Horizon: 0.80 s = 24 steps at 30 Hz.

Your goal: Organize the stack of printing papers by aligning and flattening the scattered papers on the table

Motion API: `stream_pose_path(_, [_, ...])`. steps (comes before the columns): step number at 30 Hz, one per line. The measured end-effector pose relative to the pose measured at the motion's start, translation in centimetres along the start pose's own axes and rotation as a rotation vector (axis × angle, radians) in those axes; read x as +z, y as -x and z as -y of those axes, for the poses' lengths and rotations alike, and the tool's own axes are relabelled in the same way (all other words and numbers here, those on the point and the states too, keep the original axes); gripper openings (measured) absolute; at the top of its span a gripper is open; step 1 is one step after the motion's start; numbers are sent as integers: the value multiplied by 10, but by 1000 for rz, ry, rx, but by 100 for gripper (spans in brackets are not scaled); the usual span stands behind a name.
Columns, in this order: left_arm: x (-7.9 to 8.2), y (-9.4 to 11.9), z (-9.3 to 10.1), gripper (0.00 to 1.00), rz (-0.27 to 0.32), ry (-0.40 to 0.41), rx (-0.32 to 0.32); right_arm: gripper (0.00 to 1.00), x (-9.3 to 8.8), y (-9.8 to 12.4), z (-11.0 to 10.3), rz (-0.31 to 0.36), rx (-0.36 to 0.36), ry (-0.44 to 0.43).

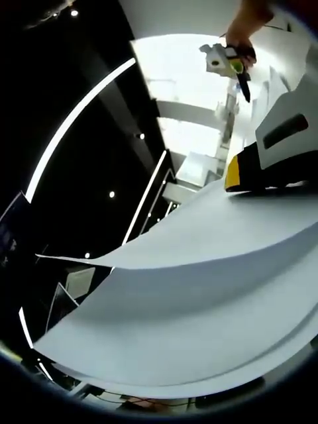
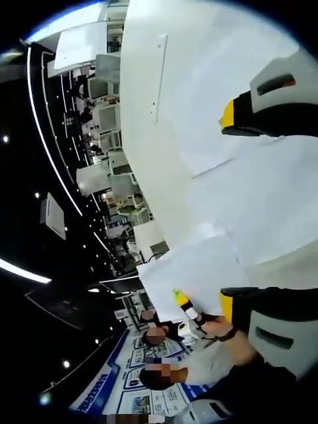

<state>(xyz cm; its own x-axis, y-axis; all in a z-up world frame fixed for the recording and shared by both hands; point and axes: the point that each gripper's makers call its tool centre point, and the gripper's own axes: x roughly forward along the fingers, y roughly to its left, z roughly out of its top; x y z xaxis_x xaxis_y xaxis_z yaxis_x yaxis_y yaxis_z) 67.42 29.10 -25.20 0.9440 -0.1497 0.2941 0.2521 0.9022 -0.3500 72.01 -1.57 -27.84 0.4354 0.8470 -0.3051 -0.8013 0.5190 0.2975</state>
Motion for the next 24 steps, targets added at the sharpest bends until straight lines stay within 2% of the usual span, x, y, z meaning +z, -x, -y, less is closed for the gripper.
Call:
stream_pose_path(14, [0, 0, 1, 10, 2, 1, -1, 90, -9, 6, 2, -3, -14, -17])
stream_pose_path(24, [1, 1, 1, 10, 5, 3, 0, 90, -7, 10, 7, 8, -24, -21])
